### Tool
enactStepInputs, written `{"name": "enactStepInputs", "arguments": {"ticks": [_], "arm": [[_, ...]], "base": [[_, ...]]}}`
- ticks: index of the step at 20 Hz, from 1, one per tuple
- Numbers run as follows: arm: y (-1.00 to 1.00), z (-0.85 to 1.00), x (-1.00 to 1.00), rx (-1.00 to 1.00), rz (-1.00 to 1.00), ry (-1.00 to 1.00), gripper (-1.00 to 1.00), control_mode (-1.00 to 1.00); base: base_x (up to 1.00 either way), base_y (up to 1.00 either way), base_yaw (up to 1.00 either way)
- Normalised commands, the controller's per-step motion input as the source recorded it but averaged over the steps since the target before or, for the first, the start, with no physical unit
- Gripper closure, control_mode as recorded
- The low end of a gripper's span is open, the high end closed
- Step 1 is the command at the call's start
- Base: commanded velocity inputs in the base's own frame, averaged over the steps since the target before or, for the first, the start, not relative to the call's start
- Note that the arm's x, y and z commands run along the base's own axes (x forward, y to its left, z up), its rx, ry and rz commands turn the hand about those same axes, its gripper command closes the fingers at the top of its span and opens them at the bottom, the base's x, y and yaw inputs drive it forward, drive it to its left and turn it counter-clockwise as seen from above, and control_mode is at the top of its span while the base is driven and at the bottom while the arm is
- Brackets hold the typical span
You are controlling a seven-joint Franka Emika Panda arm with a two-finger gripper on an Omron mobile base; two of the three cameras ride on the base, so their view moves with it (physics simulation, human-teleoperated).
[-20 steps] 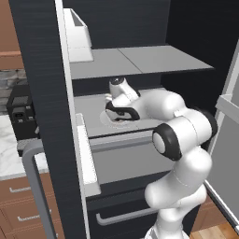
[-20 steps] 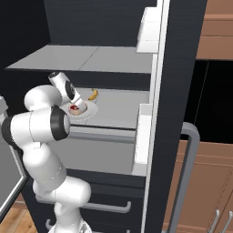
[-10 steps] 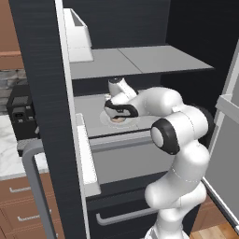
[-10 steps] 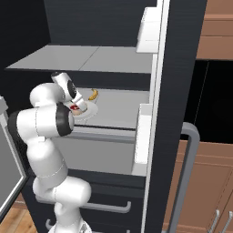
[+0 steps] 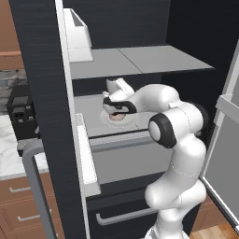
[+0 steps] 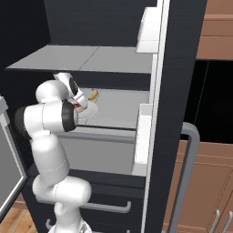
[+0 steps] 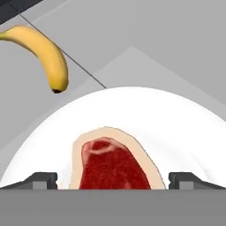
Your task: Retrieve the steak from the fridge and place it on the saucepan with marinade on the stove.
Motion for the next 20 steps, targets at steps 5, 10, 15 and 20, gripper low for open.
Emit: {"name": "enactStepInputs", "arguments": {"ticks": [5, 10, 15, 20], "arm": [[0.00, -0.08, 0.15, 0.00, -0.02, 0.01, -1.00, -1.00], [0.00, -0.20, 0.03, 0.00, -0.02, 0.01, -1.00, -1.00], [0.00, -0.23, 0.09, 0.00, -0.02, 0.00, -1.00, -1.00], [0.00, -0.23, 0.17, 0.00, -0.02, 0.00, -1.00, -1.00]], "base": [[0.00, 0.00, 0.00], [0.00, 0.00, 0.00], [0.00, 0.00, 0.00], [0.00, 0.00, 0.00]]}}
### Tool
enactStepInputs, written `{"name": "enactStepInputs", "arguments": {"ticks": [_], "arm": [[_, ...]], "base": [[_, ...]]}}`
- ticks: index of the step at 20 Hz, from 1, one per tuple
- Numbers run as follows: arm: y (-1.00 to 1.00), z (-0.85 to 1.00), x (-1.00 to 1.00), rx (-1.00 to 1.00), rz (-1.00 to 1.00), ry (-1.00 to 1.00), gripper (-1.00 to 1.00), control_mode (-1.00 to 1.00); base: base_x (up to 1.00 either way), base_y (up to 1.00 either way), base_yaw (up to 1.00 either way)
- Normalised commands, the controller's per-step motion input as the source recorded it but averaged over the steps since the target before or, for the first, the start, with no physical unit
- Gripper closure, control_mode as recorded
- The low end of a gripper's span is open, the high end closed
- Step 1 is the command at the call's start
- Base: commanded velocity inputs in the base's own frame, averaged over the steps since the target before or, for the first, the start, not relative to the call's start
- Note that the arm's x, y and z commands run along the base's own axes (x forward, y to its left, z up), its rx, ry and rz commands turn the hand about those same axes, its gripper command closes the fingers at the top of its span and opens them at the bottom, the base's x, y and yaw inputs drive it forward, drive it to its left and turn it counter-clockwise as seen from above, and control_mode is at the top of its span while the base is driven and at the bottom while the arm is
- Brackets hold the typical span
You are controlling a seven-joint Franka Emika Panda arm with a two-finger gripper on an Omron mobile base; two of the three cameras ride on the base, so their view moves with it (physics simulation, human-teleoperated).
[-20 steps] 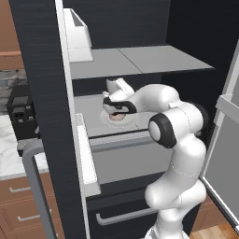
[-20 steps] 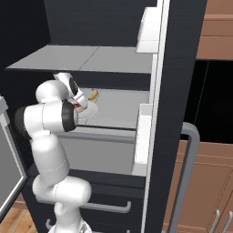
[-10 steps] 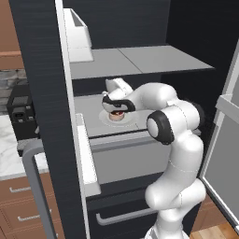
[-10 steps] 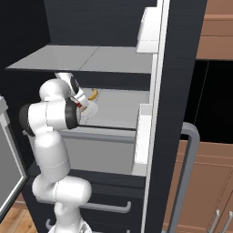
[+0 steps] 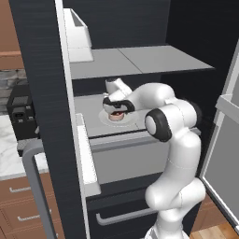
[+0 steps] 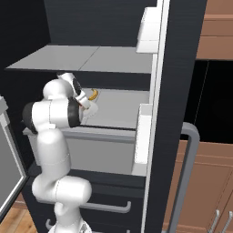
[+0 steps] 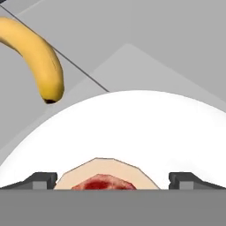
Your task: Retrieve the steak from the fridge and place it on the saucepan with marinade on the stove.
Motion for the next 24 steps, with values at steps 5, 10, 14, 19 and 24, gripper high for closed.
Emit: {"name": "enactStepInputs", "arguments": {"ticks": [5, 10, 14, 19, 24], "arm": [[0.00, -0.22, 0.14, 0.00, -0.02, 0.00, -1.00, -1.00], [0.10, -0.16, 0.01, 0.00, -0.01, 0.00, -1.00, -1.00], [0.10, 0.00, 0.00, 0.00, -0.02, 0.00, -1.00, -1.00], [0.13, 0.00, 0.00, 0.00, 0.00, 0.00, -1.00, -1.00], [0.09, 0.00, 0.00, 0.00, -0.01, 0.03, -1.00, -1.00]], "base": [[0.00, 0.00, 0.00], [0.00, 0.00, 0.00], [0.00, 0.00, 0.00], [0.00, 0.00, 0.00], [0.00, 0.00, 0.00]]}}
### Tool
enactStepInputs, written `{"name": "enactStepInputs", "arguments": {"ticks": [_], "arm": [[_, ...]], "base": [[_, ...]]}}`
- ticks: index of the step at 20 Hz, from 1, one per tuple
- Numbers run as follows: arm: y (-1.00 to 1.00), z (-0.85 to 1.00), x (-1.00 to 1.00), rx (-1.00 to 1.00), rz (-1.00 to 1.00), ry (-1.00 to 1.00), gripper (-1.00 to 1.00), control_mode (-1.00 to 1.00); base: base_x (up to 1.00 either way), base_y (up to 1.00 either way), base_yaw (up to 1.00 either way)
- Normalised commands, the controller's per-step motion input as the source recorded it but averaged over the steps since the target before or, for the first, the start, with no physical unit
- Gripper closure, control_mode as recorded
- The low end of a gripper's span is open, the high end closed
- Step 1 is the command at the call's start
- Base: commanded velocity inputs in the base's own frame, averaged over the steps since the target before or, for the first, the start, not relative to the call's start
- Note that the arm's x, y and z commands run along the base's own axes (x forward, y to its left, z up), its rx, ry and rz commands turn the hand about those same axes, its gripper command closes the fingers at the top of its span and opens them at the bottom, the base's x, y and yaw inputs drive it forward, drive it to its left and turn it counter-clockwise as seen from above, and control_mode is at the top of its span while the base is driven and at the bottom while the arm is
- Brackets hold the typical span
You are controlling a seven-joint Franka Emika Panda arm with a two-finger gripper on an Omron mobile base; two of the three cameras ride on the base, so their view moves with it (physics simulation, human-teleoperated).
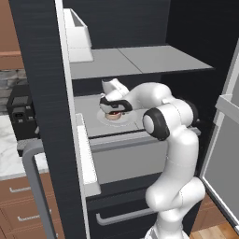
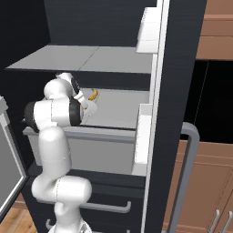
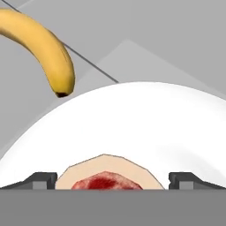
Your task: Retrieve the steak from the fridge and place it on the saucepan with marinade on the stove.
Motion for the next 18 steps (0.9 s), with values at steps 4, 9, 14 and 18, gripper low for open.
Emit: {"name": "enactStepInputs", "arguments": {"ticks": [4, 9, 14, 18], "arm": [[0.10, 0.00, 0.00, 0.00, 0.00, 0.04, -1.00, -1.00], [0.08, 0.00, 0.00, 0.00, 0.00, 0.01, 1.00, -1.00], [0.00, 0.00, 0.00, 0.00, 0.00, 0.00, 1.00, -1.00], [0.00, 0.00, 0.00, 0.00, 0.00, 0.00, 1.00, -1.00]], "base": [[0.00, 0.00, 0.00], [0.00, 0.00, 0.00], [0.00, 0.00, 0.00], [0.00, 0.00, 0.00]]}}
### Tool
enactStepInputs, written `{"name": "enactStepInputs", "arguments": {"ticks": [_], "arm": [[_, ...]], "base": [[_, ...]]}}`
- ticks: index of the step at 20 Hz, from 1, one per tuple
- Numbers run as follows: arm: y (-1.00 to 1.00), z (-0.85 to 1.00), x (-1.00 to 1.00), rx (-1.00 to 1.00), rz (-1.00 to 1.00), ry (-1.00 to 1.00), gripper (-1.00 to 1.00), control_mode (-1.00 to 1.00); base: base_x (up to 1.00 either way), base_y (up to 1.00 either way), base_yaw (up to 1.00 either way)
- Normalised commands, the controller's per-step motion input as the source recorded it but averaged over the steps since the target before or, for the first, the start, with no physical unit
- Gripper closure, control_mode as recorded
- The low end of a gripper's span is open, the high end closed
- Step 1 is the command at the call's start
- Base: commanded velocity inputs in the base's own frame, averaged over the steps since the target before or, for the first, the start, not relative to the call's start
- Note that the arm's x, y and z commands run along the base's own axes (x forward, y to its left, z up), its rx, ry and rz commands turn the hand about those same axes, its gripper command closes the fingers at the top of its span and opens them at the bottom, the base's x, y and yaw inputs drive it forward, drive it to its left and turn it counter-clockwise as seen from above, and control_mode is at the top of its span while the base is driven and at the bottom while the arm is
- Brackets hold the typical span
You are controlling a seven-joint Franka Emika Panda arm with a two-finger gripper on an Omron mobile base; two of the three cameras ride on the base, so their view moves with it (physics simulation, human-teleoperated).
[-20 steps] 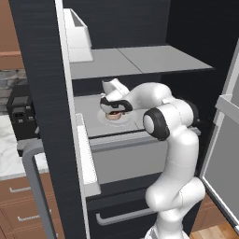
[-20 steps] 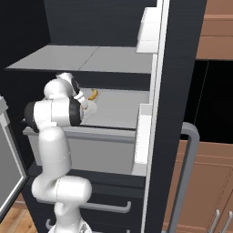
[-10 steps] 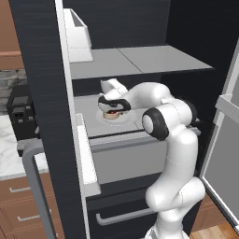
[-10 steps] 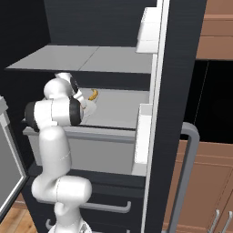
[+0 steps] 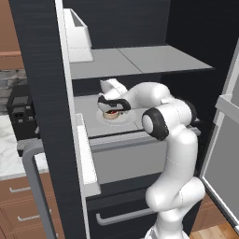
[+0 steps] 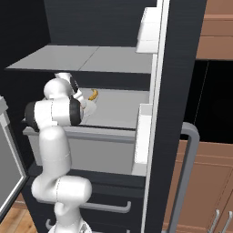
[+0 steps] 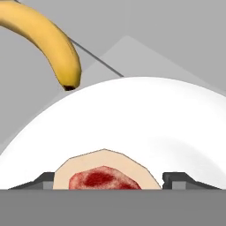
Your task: Retrieve the steak from the fridge and place it on the saucepan with marinade on the stove.
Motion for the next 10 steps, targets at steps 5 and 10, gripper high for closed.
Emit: {"name": "enactStepInputs", "arguments": {"ticks": [5, 10], "arm": [[-0.09, 0.00, -0.15, 0.00, 0.00, 0.00, 1.00, -1.00], [-0.22, 0.02, -0.38, 0.00, 0.00, -0.05, 1.00, -1.00]], "base": [[0.00, 0.00, 0.00], [0.00, 0.00, 0.00]]}}
